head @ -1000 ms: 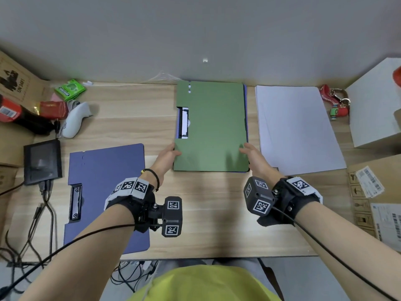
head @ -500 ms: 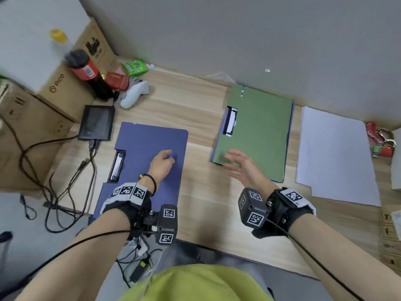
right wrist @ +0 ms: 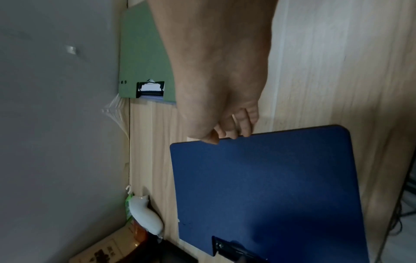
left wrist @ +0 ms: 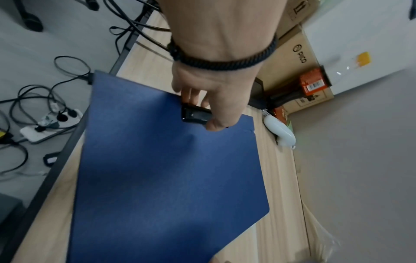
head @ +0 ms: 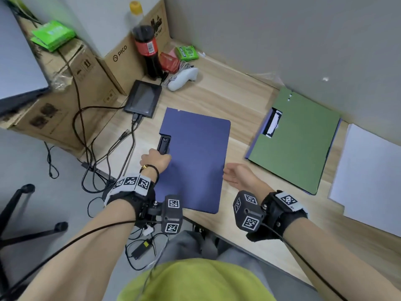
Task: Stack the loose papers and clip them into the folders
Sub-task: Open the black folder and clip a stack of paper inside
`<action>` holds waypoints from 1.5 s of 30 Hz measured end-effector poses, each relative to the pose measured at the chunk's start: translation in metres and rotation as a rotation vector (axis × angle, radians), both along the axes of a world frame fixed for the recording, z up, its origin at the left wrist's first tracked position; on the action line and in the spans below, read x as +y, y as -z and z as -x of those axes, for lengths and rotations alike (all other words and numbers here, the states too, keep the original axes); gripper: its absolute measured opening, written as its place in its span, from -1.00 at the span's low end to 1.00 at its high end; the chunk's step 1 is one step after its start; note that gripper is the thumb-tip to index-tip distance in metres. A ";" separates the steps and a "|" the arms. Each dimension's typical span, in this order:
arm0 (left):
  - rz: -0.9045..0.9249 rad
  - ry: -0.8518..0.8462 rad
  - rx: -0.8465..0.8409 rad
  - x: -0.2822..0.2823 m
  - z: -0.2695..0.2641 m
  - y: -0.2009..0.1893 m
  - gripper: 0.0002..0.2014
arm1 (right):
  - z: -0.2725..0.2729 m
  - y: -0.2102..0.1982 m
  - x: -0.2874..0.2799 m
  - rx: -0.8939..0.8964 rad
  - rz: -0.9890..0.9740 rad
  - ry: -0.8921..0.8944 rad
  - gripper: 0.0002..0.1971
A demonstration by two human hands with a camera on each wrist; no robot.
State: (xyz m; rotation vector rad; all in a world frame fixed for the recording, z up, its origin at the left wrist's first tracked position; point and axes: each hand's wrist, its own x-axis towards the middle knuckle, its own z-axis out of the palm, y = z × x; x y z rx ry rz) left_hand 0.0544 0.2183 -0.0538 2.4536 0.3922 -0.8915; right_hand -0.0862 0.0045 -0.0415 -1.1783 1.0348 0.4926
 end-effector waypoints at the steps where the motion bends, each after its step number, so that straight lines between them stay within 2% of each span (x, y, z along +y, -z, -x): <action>1: 0.009 -0.005 0.010 0.000 0.000 0.001 -0.50 | 0.002 0.000 0.000 0.013 0.026 0.002 -0.70; 5: 0.095 -0.068 0.088 0.013 -0.001 0.014 -0.27 | 0.017 0.010 -0.003 0.041 0.051 0.078 -0.78; 6: 0.130 -0.084 0.082 0.016 0.001 0.015 -0.27 | 0.019 0.011 -0.002 0.050 0.031 0.114 -0.82; 10: 0.226 -0.111 -0.040 0.017 0.007 0.017 -0.55 | 0.023 -0.002 0.005 -0.002 -0.087 0.192 -0.74; 15: 0.267 -0.136 -0.204 -0.001 0.002 -0.005 -0.56 | 0.014 -0.042 -0.003 -0.231 -0.113 0.184 -0.76; 18: 0.395 -0.134 -0.218 -0.031 -0.004 -0.023 -0.60 | 0.006 -0.077 -0.016 -0.362 -0.086 0.152 -0.69; 21: 0.595 -0.043 -0.190 -0.076 -0.010 -0.034 -0.61 | 0.008 -0.111 -0.033 -0.490 -0.032 0.187 -0.56; 25: 0.871 0.132 -0.138 -0.145 0.005 -0.067 -0.55 | 0.031 -0.149 -0.058 -0.568 0.009 0.279 -0.50; 27: 0.954 0.268 -0.096 -0.176 0.020 -0.084 -0.48 | 0.048 -0.161 -0.071 -0.585 -0.002 0.281 -0.38; 29: 1.004 0.401 -0.033 -0.203 0.041 -0.102 -0.46 | 0.063 -0.170 -0.078 -0.611 -0.017 0.283 -0.34; 32: 1.106 0.558 0.118 -0.239 0.079 -0.131 -0.56 | 0.071 -0.165 -0.075 -0.595 0.057 0.285 -0.51; 35: 1.026 0.831 0.193 -0.258 0.101 -0.153 -0.40 | 0.083 -0.142 -0.072 -0.540 0.155 0.375 -0.60; 37: 1.020 0.860 0.271 -0.260 0.100 -0.151 -0.34 | 0.093 -0.135 -0.076 -0.533 0.122 0.442 -0.60; 40: 0.988 0.801 0.385 -0.260 0.096 -0.139 -0.15 | 0.101 -0.140 -0.083 -0.567 0.069 0.455 -0.62; 41: 0.980 0.780 0.400 -0.261 0.096 -0.138 -0.18 | 0.101 -0.142 -0.084 -0.582 0.078 0.456 -0.59; 45: 0.990 0.759 0.380 -0.261 0.101 -0.166 -0.51 | 0.094 -0.142 -0.085 -0.630 0.121 0.439 -0.40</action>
